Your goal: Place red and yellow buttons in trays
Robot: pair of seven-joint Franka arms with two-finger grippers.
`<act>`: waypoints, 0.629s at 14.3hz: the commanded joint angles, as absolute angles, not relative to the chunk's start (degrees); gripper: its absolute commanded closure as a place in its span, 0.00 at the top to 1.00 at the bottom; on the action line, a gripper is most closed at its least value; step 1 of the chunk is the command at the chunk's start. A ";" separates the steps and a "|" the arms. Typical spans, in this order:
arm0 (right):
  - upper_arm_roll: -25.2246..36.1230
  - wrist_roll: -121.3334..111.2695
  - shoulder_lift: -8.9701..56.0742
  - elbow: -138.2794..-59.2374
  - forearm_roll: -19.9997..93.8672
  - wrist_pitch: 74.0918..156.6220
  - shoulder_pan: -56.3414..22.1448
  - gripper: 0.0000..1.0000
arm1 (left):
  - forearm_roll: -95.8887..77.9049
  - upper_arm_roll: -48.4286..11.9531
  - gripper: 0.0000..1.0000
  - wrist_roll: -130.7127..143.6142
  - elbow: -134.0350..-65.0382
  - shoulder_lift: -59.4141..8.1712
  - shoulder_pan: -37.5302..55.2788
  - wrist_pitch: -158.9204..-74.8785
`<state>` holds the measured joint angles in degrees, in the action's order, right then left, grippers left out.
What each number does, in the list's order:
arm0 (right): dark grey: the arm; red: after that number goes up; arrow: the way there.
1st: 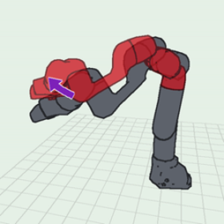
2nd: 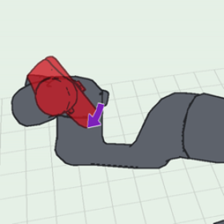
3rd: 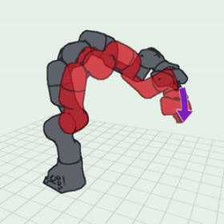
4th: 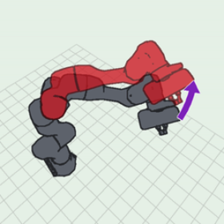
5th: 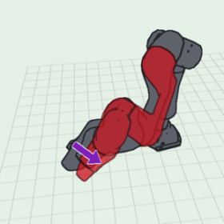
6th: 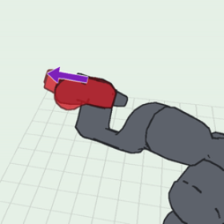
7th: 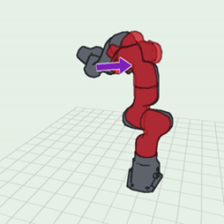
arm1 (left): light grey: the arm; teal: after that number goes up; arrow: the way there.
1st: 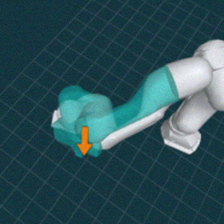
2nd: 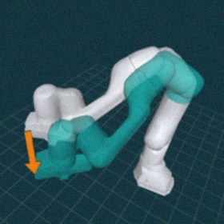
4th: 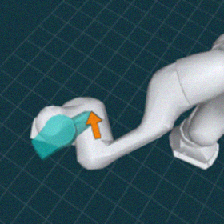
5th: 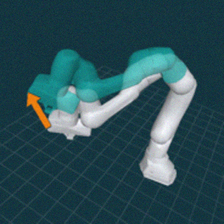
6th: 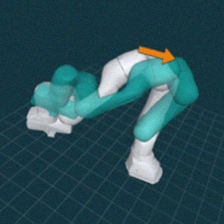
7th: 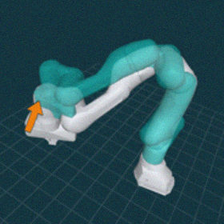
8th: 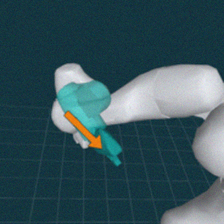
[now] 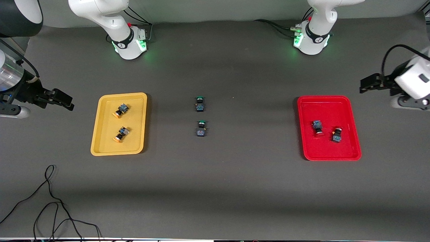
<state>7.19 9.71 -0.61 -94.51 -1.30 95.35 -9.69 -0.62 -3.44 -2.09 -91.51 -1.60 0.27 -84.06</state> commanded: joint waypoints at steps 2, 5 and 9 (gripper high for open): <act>6.59 8.09 -1.93 -95.54 -2.20 95.10 -8.79 1.00 | -0.71 -1.41 1.00 -0.88 -91.49 -1.14 2.90 -84.29; 5.10 7.65 -2.11 -95.80 -2.11 95.01 -7.65 1.00 | -0.79 -1.41 1.00 -0.97 -91.49 -1.14 2.46 -84.29; 4.39 7.47 -2.81 -95.71 -1.41 95.10 -7.12 1.00 | -0.53 -1.49 1.00 -1.05 -91.49 -1.14 2.46 -84.29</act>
<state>5.23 8.80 -0.84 -94.57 -1.32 95.35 -8.22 -0.62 -2.06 -1.59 -91.51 -1.60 1.70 -84.09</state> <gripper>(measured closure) 0.000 0.000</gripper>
